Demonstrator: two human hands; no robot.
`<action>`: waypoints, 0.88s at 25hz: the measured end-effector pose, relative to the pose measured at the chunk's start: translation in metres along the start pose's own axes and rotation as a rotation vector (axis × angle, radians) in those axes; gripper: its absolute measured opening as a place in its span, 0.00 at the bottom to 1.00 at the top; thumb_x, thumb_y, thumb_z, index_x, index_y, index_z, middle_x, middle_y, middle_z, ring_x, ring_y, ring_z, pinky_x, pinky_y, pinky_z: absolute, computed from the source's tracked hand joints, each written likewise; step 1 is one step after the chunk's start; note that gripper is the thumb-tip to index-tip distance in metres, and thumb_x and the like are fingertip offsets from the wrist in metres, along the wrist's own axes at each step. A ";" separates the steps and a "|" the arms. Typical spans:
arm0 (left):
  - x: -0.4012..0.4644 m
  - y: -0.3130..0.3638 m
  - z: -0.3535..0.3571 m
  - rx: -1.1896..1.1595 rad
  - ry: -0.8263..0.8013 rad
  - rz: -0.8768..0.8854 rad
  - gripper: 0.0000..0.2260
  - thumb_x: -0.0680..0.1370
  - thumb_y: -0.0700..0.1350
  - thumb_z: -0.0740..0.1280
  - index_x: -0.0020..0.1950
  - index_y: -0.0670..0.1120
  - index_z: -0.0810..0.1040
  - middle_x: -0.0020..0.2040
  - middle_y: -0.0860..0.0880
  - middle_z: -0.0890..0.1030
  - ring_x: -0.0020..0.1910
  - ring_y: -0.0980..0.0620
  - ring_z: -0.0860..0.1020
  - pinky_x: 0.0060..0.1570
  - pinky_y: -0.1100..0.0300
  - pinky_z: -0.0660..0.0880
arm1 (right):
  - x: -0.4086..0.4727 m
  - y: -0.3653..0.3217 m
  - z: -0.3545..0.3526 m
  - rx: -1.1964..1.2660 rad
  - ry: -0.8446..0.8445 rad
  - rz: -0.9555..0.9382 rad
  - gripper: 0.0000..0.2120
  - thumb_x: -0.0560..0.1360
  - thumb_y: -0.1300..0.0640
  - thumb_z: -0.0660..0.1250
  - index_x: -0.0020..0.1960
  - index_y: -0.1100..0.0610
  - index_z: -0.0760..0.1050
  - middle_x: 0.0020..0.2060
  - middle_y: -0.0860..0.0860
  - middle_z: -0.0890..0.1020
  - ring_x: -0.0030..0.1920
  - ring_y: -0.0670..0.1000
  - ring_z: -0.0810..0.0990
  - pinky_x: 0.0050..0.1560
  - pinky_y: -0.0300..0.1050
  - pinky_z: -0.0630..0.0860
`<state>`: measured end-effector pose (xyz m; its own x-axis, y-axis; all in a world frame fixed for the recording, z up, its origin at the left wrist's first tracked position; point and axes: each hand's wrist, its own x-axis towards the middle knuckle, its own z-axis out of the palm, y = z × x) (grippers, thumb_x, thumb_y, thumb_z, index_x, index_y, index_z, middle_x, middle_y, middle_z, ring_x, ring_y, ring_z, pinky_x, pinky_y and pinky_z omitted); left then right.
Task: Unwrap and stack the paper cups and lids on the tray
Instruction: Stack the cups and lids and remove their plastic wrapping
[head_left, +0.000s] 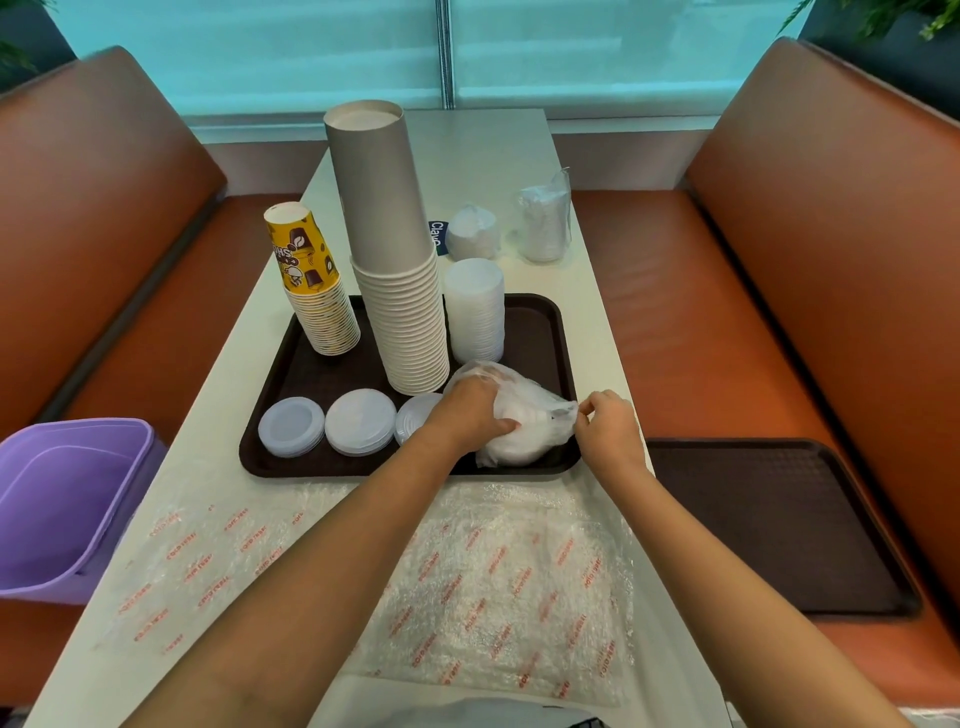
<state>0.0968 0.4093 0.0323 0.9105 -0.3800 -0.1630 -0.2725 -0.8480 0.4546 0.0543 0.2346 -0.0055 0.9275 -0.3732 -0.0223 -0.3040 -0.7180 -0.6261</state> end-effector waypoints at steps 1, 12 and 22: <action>0.000 0.002 0.001 0.011 0.016 0.011 0.28 0.76 0.50 0.69 0.71 0.39 0.66 0.70 0.43 0.70 0.69 0.48 0.66 0.66 0.62 0.60 | 0.001 0.002 0.001 -0.050 -0.016 0.003 0.06 0.76 0.64 0.61 0.45 0.62 0.77 0.47 0.56 0.78 0.51 0.57 0.74 0.51 0.51 0.72; 0.002 0.005 -0.006 -0.003 -0.130 0.113 0.28 0.77 0.45 0.67 0.75 0.51 0.61 0.74 0.45 0.62 0.73 0.47 0.60 0.68 0.58 0.58 | -0.018 -0.022 -0.002 -0.319 0.165 -0.629 0.13 0.73 0.55 0.60 0.49 0.56 0.81 0.53 0.57 0.79 0.49 0.62 0.77 0.46 0.51 0.73; 0.013 0.002 -0.011 0.018 -0.225 0.107 0.28 0.74 0.40 0.69 0.71 0.51 0.63 0.67 0.42 0.68 0.64 0.45 0.69 0.62 0.52 0.69 | -0.019 -0.013 -0.006 -0.510 -0.348 -0.241 0.36 0.72 0.38 0.61 0.76 0.45 0.53 0.61 0.52 0.74 0.62 0.58 0.68 0.61 0.54 0.62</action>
<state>0.1113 0.4066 0.0405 0.7845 -0.5389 -0.3067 -0.3710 -0.8043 0.4642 0.0395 0.2475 0.0073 0.9725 -0.0173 -0.2322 -0.0650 -0.9778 -0.1992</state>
